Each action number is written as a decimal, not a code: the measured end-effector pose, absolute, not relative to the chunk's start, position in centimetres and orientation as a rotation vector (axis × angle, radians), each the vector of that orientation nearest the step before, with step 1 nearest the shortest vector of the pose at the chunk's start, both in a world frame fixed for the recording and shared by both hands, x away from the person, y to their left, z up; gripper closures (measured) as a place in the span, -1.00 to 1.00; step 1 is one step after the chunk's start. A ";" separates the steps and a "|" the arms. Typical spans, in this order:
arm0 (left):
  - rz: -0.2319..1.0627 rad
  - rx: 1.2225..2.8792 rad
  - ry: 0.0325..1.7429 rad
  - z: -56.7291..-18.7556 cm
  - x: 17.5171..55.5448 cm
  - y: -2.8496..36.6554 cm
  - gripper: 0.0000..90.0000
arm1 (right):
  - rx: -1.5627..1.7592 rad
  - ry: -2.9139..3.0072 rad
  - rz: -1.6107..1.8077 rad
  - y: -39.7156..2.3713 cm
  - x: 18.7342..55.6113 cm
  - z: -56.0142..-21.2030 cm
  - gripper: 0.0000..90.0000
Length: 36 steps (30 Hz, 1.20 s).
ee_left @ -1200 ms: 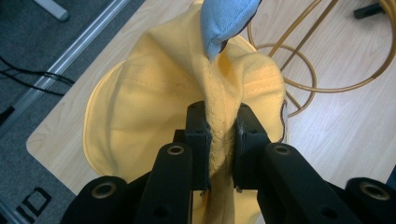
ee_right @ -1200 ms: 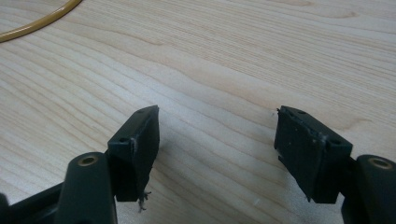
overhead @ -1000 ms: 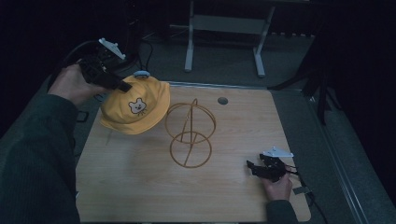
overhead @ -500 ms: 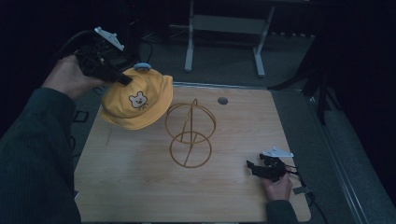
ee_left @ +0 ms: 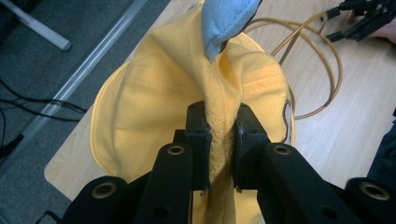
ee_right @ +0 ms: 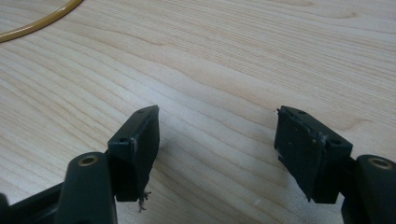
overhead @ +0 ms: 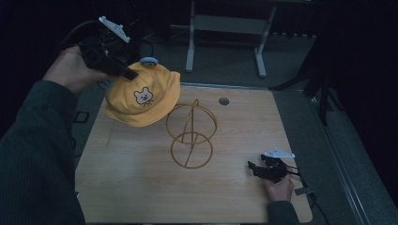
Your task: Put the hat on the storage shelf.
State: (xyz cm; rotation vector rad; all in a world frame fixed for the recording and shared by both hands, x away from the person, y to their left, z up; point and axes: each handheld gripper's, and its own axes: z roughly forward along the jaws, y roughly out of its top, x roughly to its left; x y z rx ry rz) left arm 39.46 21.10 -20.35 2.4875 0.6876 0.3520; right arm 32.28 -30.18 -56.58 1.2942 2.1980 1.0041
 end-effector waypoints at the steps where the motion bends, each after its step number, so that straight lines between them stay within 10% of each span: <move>1: 0.353 2.491 0.681 -20.2 39.5 20.9 0.76 | 1.294 2.198 1.003 -30.2 32.3 -56.6 -0.32; 36: 0.277 2.563 0.511 -20.0 40.0 14.2 0.75 | 1.294 2.197 1.002 -30.2 32.3 -56.6 -0.32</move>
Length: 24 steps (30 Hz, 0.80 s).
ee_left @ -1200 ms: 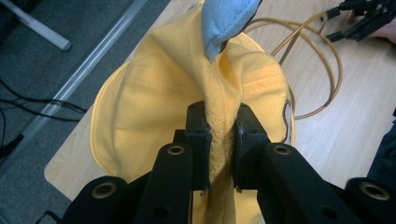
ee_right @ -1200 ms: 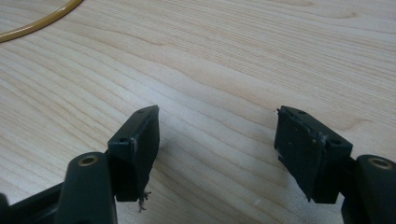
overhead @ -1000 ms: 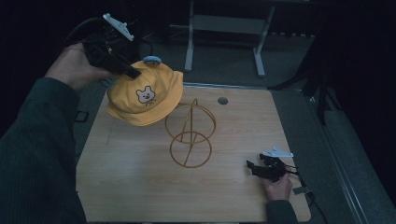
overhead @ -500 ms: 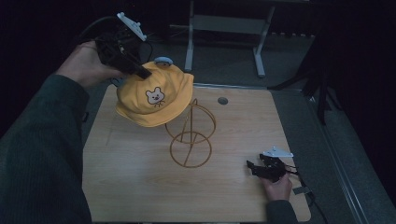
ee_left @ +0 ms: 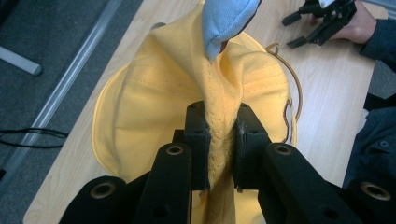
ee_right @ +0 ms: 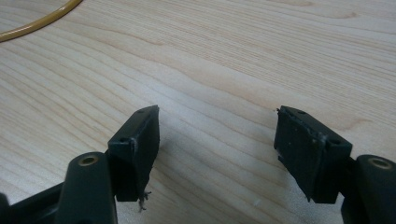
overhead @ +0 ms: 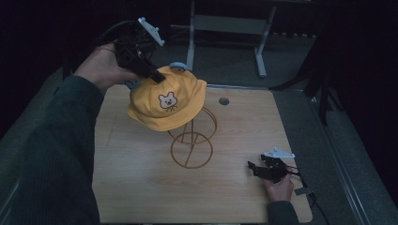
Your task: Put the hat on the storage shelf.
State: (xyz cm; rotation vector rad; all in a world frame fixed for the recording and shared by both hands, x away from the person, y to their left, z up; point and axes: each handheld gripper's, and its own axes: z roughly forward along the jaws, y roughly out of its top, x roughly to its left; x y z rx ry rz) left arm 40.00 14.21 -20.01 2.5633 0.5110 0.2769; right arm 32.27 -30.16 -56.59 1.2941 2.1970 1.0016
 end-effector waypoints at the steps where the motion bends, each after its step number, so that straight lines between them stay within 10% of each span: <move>1: 0.275 2.565 0.507 -20.1 40.1 14.0 0.75 | 1.294 2.197 1.002 -30.2 32.3 -56.6 -0.32; 24: 0.237 2.615 0.443 -22.9 41.2 8.6 0.71 | 1.294 2.198 1.003 -30.2 32.3 -56.6 -0.32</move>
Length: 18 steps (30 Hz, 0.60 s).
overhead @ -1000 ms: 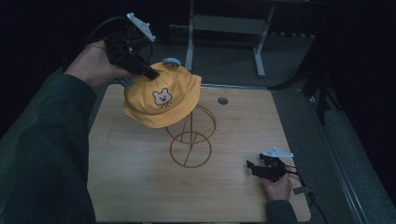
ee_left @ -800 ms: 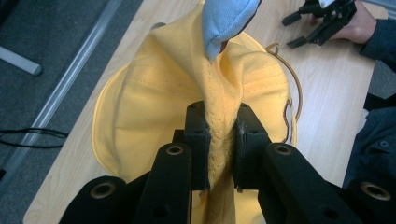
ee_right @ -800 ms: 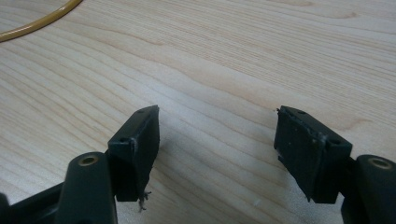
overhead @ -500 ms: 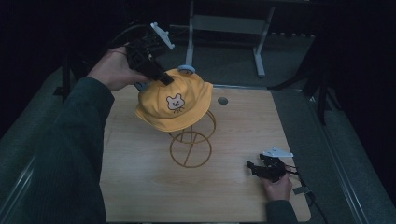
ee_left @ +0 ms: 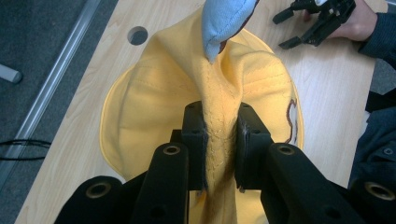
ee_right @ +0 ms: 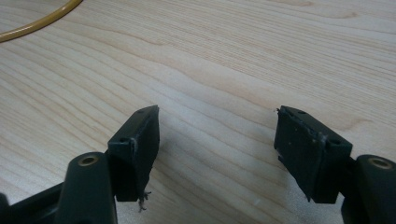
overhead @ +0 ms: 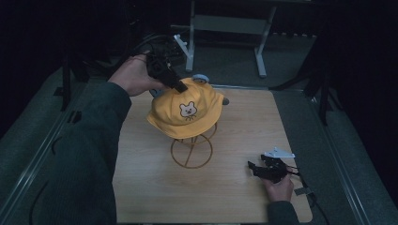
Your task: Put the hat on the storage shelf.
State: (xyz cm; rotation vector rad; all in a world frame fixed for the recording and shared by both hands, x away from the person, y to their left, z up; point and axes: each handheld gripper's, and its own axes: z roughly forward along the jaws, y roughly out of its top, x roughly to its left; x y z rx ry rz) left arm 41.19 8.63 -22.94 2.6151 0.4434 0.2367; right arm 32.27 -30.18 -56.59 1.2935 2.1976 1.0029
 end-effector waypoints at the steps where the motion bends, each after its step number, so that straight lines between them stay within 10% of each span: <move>1: 0.236 2.616 0.444 -23.0 41.2 8.5 0.71 | 1.294 2.198 1.003 -30.2 32.3 -56.6 -0.32; 18: 0.219 2.654 0.411 -24.2 41.3 7.0 0.70 | 1.294 2.198 1.003 -30.2 32.3 -56.6 -0.32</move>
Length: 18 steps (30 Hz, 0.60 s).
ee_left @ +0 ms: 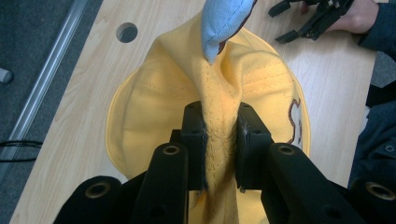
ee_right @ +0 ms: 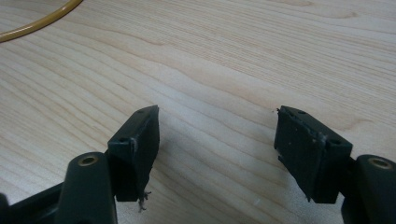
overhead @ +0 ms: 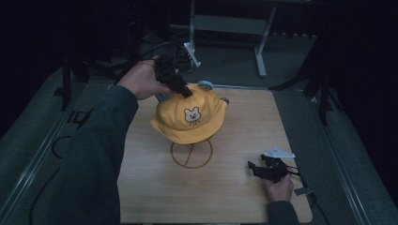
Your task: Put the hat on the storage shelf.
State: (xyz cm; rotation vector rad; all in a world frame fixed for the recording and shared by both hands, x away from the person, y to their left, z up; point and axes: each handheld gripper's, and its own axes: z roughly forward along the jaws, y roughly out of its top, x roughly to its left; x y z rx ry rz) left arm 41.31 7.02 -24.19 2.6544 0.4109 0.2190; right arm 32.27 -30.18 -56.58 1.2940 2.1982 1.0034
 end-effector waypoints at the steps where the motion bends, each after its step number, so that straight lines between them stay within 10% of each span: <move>1: 0.216 2.654 0.413 -24.2 41.3 7.0 0.70 | 1.294 2.198 1.004 -30.2 32.3 -56.6 -0.32; 18: 0.216 2.680 0.391 -25.3 41.3 5.7 0.69 | 1.294 2.198 1.003 -30.2 32.3 -56.6 -0.32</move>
